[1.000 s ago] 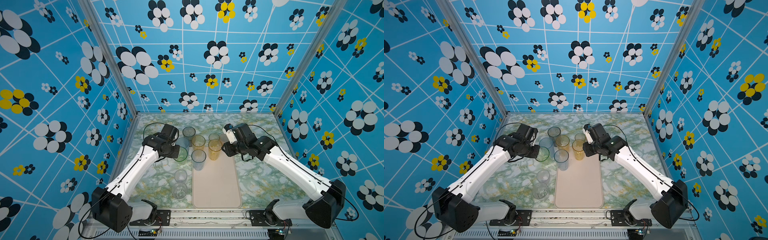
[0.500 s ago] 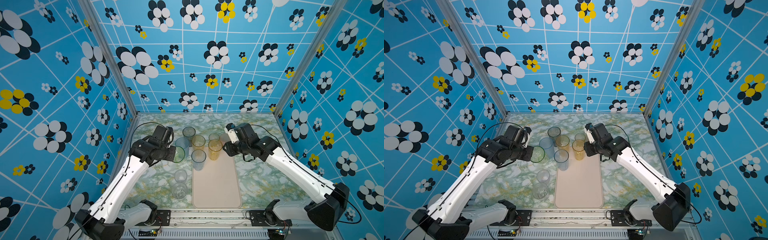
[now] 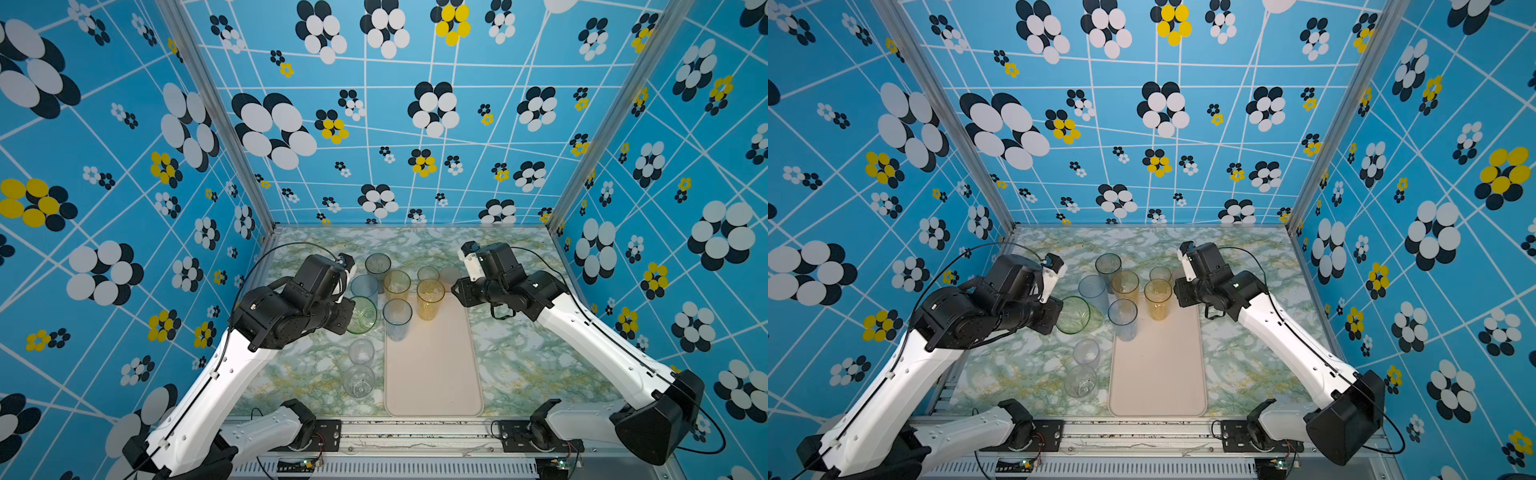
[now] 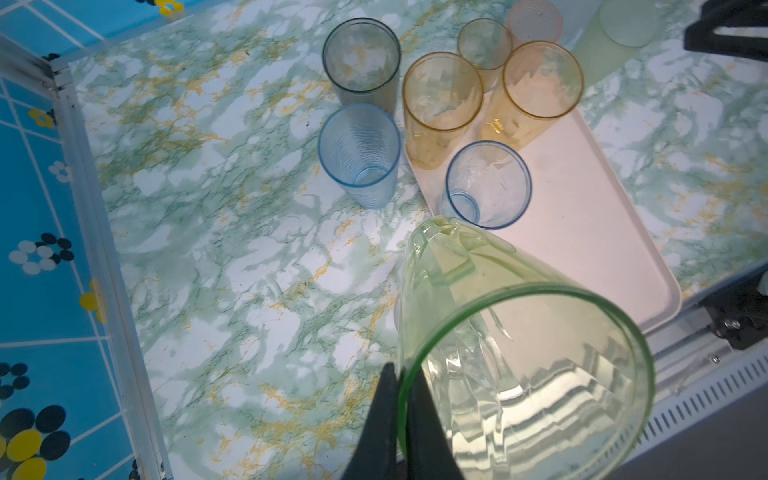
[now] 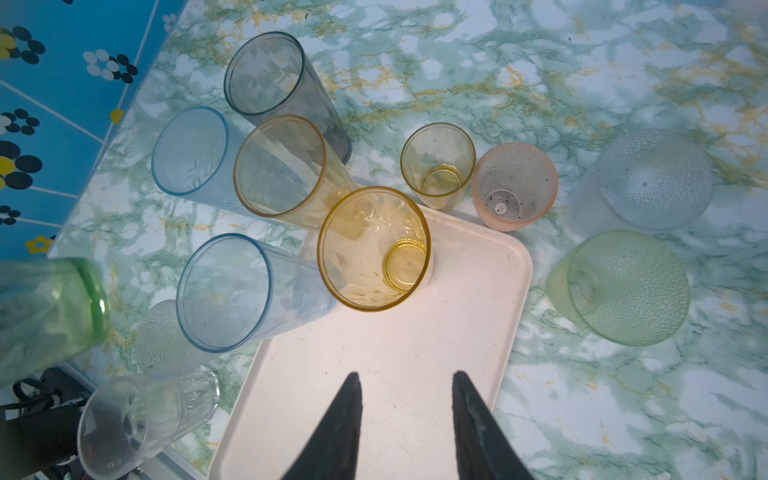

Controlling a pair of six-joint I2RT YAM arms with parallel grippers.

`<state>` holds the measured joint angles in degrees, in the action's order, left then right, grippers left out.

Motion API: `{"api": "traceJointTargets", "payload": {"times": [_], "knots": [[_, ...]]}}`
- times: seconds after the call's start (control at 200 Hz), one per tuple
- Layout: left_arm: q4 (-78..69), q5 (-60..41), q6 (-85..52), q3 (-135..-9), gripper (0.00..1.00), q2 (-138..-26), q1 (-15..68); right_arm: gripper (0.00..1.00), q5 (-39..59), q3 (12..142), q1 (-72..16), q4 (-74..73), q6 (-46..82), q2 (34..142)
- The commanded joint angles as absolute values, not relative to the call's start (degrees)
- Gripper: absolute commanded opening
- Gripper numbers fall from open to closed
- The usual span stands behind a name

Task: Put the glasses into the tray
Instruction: 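Lift the green-rimmed glass with the left gripper and carry it over the tray, then lower the green-rimmed glass onto the tray's near end and open the left gripper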

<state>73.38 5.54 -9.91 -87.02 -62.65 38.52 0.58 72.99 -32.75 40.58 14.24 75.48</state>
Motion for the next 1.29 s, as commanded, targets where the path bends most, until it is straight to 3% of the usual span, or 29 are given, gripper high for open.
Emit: {"api": "traceJointTargets", "payload": {"times": [0.0, 0.155, 0.265, 0.355, 0.695, 1.29], "knots": [[78.9, 5.0, -11.1, -89.6, 0.04, -65.0, 43.7, 0.38, 1.8, 73.2, -31.6, 38.8, 15.4, 75.3], [80.0, 3.9, -14.1, -88.2, 0.03, -68.7, 53.0, 0.38, 2.7, 73.0, -31.5, 37.6, 16.1, 75.8], [74.1, 0.4, -15.1, -83.3, 0.03, -69.8, 55.1, 0.38, 3.1, 72.6, -31.5, 37.2, 16.4, 76.0], [68.2, -3.0, -15.2, -79.1, 0.03, -70.9, 55.0, 0.38, 3.1, 72.3, -31.4, 37.2, 16.5, 76.0], [63.4, 1.2, -12.0, -77.5, 0.03, -79.3, 52.5, 0.38, 2.7, 71.0, -31.4, 37.6, 16.4, 75.8], [61.8, -2.5, -8.2, -77.7, 0.03, -88.6, 45.8, 0.38, 3.0, 72.9, -31.4, 38.0, 15.5, 80.4]]}}
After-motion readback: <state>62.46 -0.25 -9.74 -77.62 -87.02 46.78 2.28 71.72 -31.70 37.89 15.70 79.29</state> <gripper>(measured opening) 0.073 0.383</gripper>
